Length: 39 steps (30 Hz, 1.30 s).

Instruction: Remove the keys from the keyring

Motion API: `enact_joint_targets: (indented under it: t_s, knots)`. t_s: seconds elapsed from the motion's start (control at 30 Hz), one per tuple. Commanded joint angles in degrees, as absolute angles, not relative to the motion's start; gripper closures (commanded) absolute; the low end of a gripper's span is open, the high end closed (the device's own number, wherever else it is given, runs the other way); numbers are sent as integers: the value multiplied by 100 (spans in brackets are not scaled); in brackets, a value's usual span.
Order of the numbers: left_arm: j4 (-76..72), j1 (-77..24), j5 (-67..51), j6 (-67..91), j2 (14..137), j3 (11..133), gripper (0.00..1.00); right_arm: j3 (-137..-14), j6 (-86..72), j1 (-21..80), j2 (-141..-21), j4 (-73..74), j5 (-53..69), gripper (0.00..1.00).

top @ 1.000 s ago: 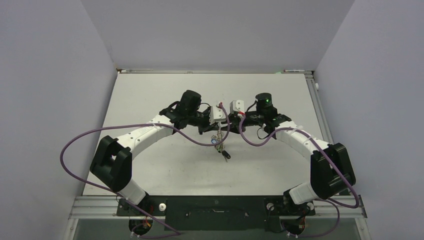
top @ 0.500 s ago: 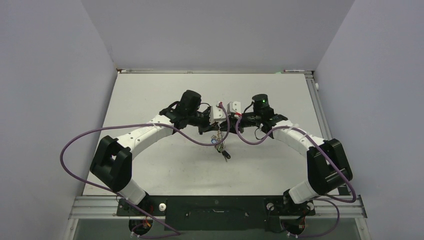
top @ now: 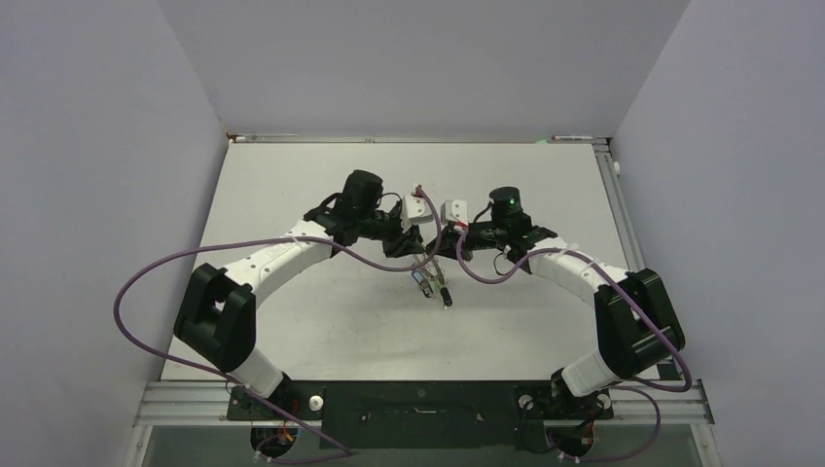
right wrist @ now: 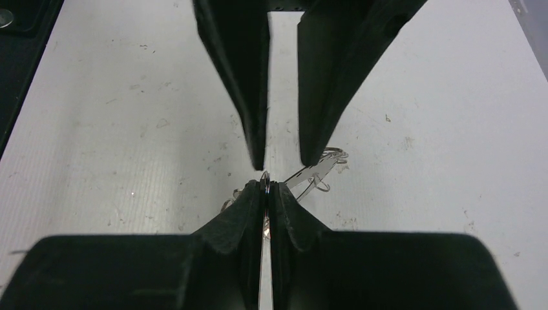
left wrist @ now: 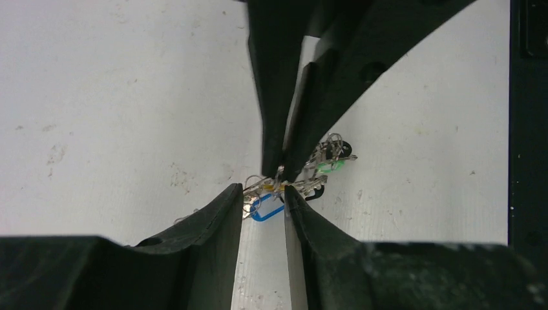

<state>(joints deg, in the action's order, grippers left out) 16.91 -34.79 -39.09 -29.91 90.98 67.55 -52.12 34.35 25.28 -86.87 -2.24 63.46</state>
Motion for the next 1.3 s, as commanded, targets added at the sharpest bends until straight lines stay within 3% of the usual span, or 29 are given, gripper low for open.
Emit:
enact_joint_targets:
  t_s: [0.0, 0.43, 0.83, 1.1, 1.27]
  knots:
    - [840, -2994, -4631, -1999, 8763, 6606, 73, -4824, 2640, 2495, -8367, -1724, 6515, 95]
    - [-662, -2874, -4617, -572, 8482, 5536, 71, -4020, -287, 2312, -8555, -4958, 6441, 95]
    - [-1593, -2911, -4727, 178, 8842, 5553, 70, -3750, -1474, 2304, -8713, -5960, 6148, 95]
    - [-2224, -3078, -4806, 784, 9068, 5392, 100, -3630, -2081, 2313, -8877, -6480, 5789, 95]
    - [-2676, -3200, -4739, 1233, 9199, 5230, 100, -3473, -2643, 2327, -9113, -7005, 5387, 95]
